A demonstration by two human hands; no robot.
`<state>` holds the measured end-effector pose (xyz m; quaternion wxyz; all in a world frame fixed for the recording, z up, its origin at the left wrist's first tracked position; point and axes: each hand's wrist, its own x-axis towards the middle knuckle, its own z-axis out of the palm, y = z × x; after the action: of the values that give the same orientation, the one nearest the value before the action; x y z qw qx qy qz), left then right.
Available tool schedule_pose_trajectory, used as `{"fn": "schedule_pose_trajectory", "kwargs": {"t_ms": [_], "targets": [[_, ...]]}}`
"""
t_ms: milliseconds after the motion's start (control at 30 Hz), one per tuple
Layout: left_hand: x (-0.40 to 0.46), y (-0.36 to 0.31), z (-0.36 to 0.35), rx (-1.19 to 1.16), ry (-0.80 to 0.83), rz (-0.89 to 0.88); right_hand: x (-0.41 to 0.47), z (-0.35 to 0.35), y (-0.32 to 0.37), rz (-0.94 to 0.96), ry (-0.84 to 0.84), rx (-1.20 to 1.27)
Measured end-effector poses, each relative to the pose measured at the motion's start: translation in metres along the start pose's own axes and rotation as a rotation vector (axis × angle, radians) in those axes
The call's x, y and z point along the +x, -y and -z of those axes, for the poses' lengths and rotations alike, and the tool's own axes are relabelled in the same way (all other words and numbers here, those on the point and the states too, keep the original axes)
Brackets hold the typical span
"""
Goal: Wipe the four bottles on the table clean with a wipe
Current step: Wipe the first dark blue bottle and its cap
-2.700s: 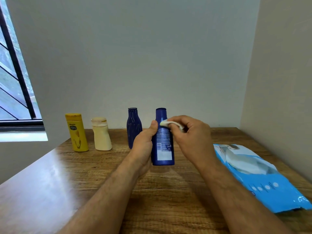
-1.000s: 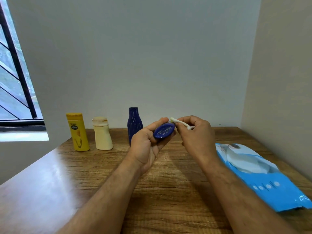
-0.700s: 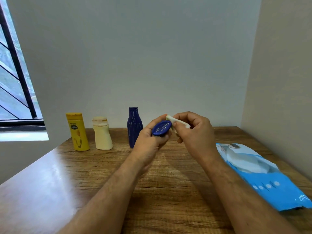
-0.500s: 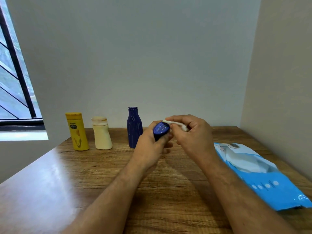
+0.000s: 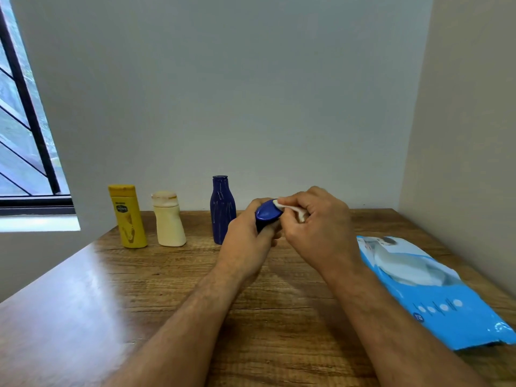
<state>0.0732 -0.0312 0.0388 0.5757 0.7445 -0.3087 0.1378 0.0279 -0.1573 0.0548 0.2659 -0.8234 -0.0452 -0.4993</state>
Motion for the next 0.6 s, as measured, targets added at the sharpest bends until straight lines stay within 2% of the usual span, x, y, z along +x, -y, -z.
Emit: {"fn": "schedule_pose_trajectory", "kwargs": {"t_ms": [100, 233, 300, 600], "targets": [[-0.0011, 0.0018, 0.0004, 0.008, 0.005, -0.003, -0.0010, 0.0008, -0.0026, 0.007, 0.033, -0.002], [-0.0029, 0.0093, 0.0004, 0.040, 0.045, -0.001, -0.0058, 0.0012, 0.0033, 0.086, 0.248, 0.055], [-0.0031, 0.0095, -0.0008, 0.053, 0.060, -0.011, -0.0066, 0.0010, 0.0056, 0.115, 0.304, 0.045], [0.0002, 0.0075, 0.0000, 0.080, 0.055, -0.018, 0.0013, 0.0005, 0.0014, 0.019, 0.010, -0.092]]}}
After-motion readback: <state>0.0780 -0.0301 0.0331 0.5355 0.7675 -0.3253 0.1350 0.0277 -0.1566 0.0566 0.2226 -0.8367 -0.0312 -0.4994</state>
